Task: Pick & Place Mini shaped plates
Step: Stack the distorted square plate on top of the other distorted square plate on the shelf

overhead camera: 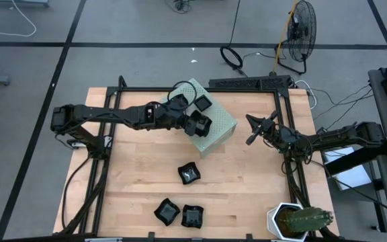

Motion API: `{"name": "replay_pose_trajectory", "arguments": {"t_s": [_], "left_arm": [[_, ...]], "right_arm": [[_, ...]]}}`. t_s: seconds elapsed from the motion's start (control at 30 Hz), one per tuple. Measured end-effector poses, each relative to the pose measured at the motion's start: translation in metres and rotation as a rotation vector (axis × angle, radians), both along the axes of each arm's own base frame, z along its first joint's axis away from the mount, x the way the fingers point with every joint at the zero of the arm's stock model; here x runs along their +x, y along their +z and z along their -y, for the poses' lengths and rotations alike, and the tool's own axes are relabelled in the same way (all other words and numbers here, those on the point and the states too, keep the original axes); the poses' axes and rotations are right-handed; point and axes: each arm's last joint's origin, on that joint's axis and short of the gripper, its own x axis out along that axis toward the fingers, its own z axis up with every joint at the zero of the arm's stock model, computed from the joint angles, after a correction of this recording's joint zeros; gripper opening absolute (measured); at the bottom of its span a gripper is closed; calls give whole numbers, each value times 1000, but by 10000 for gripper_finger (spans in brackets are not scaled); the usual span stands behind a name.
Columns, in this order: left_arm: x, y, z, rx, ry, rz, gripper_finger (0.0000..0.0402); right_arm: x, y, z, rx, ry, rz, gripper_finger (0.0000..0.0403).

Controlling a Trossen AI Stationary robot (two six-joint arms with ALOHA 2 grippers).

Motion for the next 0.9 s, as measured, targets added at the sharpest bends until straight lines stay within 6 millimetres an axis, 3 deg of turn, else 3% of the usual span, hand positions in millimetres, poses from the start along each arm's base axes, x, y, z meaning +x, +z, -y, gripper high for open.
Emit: {"name": "replay_pose_trajectory", "arguments": {"t_s": [0.57, 0.7, 0.9], "left_arm": [[0, 1, 2, 41, 43, 7, 141], [4, 2, 25, 40, -168, 6, 159], [0, -1, 94, 4, -418, -29, 163]], "right_arm": [[0, 0, 0, 0, 0, 0, 4], [0, 0, 0, 0, 0, 0, 4], [0, 0, 0, 0, 0, 0, 4]]}}
